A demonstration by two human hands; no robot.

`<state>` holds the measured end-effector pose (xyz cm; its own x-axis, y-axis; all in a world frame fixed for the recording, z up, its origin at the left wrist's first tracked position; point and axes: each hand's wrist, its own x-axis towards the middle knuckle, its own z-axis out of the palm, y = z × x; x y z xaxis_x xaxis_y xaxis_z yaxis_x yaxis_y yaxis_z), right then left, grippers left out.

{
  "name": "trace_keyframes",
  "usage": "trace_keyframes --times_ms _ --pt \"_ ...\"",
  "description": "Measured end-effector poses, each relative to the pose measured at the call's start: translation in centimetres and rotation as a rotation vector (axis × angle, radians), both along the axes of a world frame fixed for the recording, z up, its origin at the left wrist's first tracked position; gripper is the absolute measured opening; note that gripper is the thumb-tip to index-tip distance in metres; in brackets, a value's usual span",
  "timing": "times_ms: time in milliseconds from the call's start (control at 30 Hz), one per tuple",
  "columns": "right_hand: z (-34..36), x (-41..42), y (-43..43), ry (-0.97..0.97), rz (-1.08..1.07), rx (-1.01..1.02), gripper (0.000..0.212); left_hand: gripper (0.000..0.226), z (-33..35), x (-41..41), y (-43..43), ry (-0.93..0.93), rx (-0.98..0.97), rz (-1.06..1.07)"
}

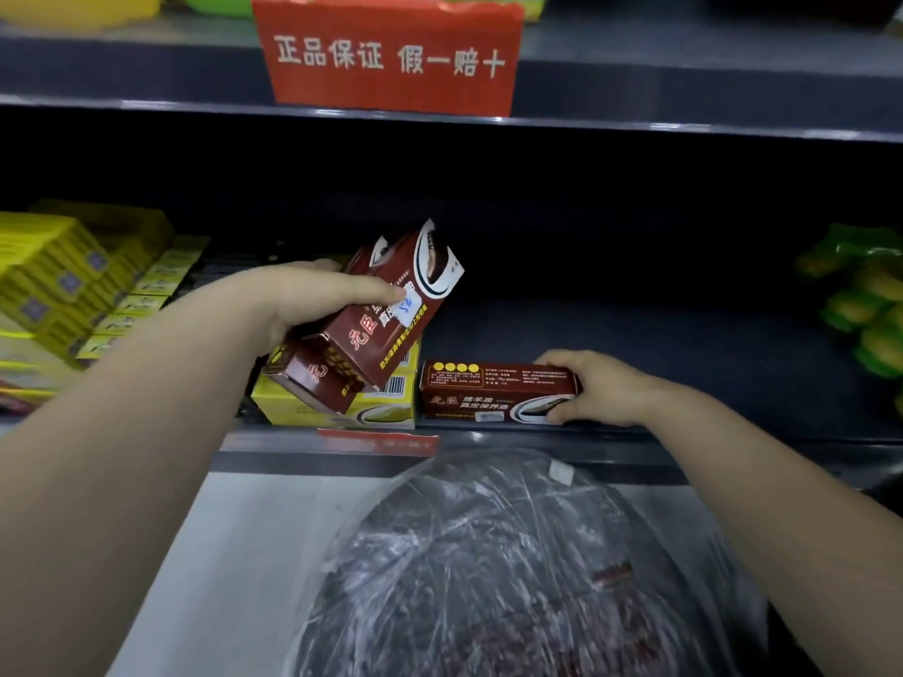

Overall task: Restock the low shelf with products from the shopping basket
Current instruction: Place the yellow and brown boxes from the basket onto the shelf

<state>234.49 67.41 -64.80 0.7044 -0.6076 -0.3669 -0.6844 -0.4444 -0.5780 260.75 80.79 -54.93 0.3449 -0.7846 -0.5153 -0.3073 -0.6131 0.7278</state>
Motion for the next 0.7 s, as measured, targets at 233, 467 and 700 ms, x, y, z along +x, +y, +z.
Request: trace_keyframes --times_ms 233,467,700 --pt "0.3 0.3 0.7 0.065 0.023 -0.037 0.057 0.055 -0.4 -0.9 0.3 0.019 0.023 -0.013" --pt "5.3 2.9 2.3 -0.500 -0.304 0.223 0.082 0.061 -0.5 -3.0 -0.9 0.212 0.070 -0.201" --pt "6.8 1.4 1.5 -0.633 -0.485 0.200 0.029 0.060 -1.2 -3.4 -1.6 0.316 0.067 -0.145"
